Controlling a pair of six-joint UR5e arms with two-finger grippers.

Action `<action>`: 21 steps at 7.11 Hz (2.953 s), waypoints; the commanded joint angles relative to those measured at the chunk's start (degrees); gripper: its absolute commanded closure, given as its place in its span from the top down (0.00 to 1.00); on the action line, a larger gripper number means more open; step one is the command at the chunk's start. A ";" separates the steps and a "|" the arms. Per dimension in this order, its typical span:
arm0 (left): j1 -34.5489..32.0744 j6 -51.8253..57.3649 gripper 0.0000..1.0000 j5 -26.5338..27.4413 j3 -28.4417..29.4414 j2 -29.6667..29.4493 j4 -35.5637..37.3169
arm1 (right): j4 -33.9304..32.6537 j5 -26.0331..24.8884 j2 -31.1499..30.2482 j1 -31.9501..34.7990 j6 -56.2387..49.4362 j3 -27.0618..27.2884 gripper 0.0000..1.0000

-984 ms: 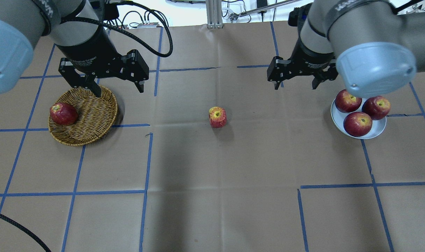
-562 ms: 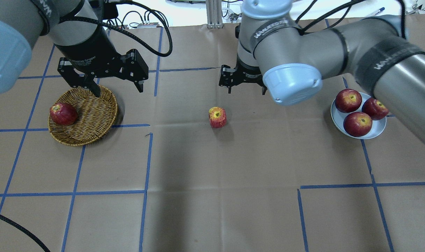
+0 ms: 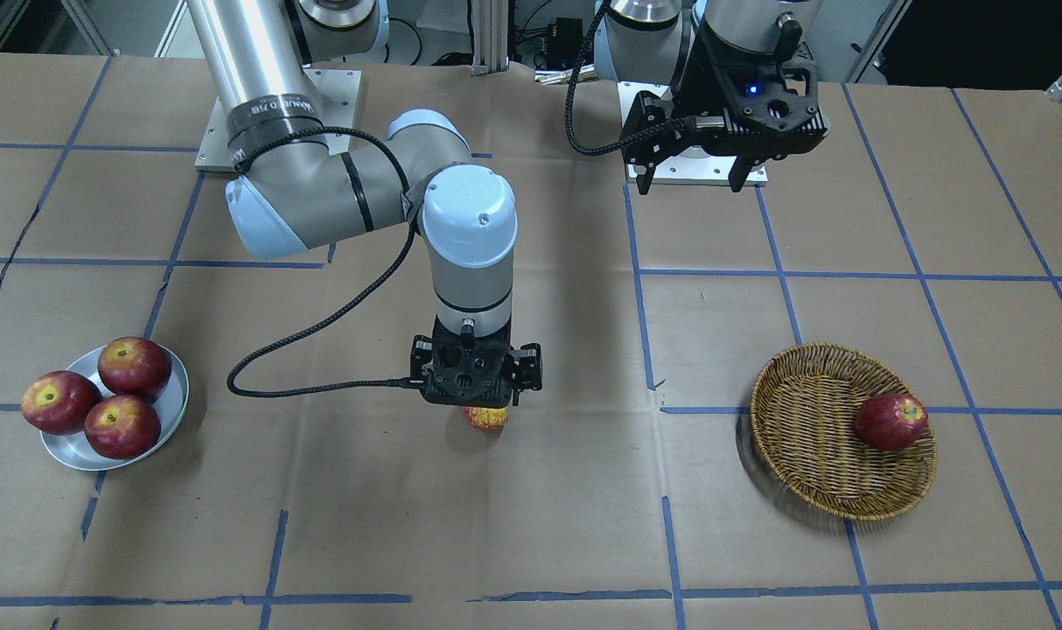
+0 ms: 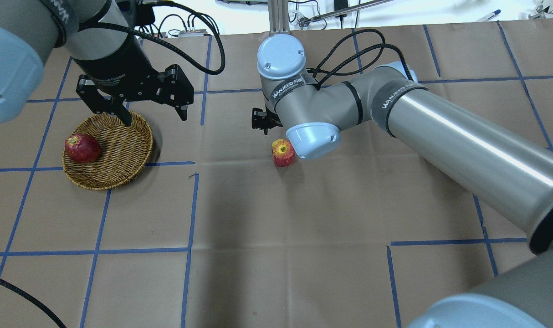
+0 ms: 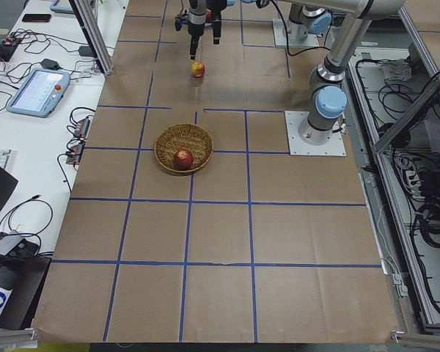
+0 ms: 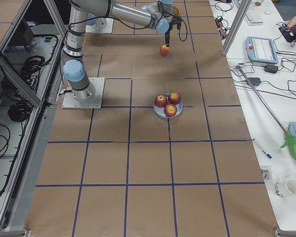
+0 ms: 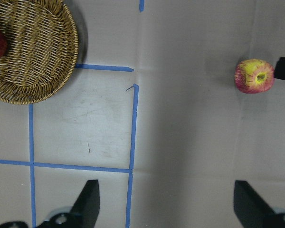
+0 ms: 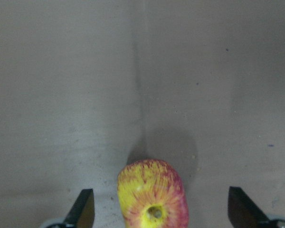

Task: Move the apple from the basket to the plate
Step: 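Grasp the mid-table apple with the right gripper while the left arm rises, then lift the apple with the right gripper and carry it over the white plate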

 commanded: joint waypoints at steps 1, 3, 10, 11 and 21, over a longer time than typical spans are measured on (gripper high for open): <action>0.27 2.79 0.98 0.73 -0.15 0.04 -0.01 | -2.19 0.29 3.87 0.35 -0.27 0.40 1.00; 0.44 5.93 0.98 0.82 -0.15 0.04 0.16 | -2.54 0.73 5.64 0.79 -0.80 0.75 1.00; 0.36 8.33 0.99 4.96 0.12 0.04 -0.37 | 5.40 0.12 -5.13 -3.58 -4.99 2.51 0.50; 0.36 8.33 0.99 4.87 0.38 0.04 -0.37 | 10.59 0.11 -9.78 -9.00 -10.42 3.03 0.50; 0.18 7.28 0.99 4.78 0.47 -0.22 -0.37 | 4.49 1.70 -13.53 -46.32 -60.39 14.99 0.49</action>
